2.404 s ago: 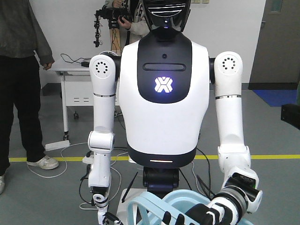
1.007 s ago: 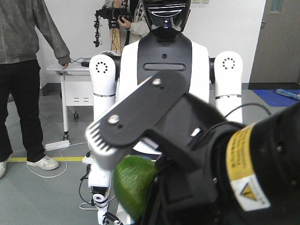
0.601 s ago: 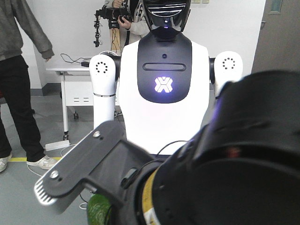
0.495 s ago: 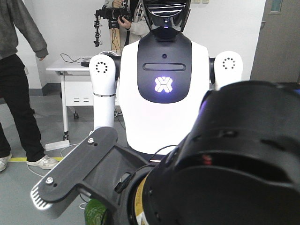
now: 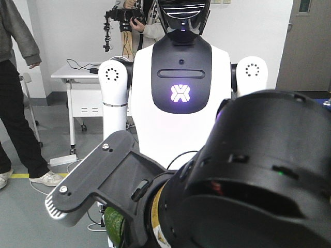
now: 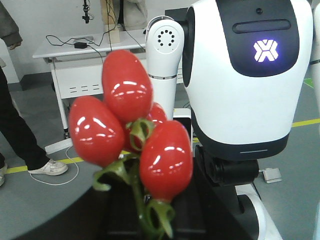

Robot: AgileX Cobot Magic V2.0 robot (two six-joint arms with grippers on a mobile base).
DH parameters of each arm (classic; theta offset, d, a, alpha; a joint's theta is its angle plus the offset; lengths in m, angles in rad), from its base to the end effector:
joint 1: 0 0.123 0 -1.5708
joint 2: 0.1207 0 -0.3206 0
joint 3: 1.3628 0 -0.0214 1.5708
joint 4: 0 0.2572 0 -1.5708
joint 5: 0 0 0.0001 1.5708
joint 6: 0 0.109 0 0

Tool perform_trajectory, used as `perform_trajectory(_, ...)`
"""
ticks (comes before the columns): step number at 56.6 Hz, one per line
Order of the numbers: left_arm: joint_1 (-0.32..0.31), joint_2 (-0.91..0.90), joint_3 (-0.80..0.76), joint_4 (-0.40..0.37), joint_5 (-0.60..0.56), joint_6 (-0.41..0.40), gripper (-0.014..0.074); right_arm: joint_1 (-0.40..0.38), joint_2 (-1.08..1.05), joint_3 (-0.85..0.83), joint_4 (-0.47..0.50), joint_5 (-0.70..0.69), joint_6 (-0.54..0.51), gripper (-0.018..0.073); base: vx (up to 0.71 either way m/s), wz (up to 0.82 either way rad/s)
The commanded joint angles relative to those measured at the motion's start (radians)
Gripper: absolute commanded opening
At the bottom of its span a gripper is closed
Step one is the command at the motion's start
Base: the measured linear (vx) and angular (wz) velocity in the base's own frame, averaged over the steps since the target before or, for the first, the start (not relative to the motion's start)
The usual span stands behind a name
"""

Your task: Pick snacks and fruit into basket

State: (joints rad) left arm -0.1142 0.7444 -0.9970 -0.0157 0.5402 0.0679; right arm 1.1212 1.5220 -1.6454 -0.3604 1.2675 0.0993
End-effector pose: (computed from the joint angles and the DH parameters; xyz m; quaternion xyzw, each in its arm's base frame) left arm 0.1332 -0.0162 0.4512 0.0678 0.7713 -0.0220 0.6325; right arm 0.1731 0.2742 0.4291 -0.4725 0.8259 -0.0034 0.3075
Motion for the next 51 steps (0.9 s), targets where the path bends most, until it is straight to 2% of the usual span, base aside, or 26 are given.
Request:
perform_trajectory(1, 0.0, -0.003, -0.03, -0.005, -0.087, -0.008, -0.0003, -0.001, -0.021, -0.028, -0.061, 0.016, 0.001, 0.0057, 0.0, 0.0)
perform_trajectory(9, 0.0, -0.003, -0.03, -0.005, -0.091, -0.008, -0.0003, -0.003, 0.021, -0.028, -0.057, 0.016, 0.002, 0.006, 0.0, 0.0)
perform_trajectory(20, 0.0, -0.003, -0.03, -0.005, -0.09, -0.008, -0.0003, -0.051, 0.065, -0.028, 0.025, 0.016, 0.002, 0.0064, 0.0, 0.0)
perform_trajectory(35, 0.0, -0.003, -0.03, -0.005, -0.09, -0.008, -0.0003, -0.061, 0.062, -0.028, 0.019, 0.016, 0.0, 0.0082, 0.0, 0.0)
perform_trajectory(43, 0.0, -0.003, -0.03, -0.005, -0.09, -0.008, -0.0003, -0.061, 0.062, -0.028, 0.027, 0.016, 0.001, 0.0133, 0.0, 0.0)
perform_trajectory(51, 0.0, -0.003, -0.03, -0.005, -0.09, -0.008, -0.0003, -0.061, 0.062, -0.028, -0.01, 0.016, 0.006, 0.022, 0.0, 0.0)
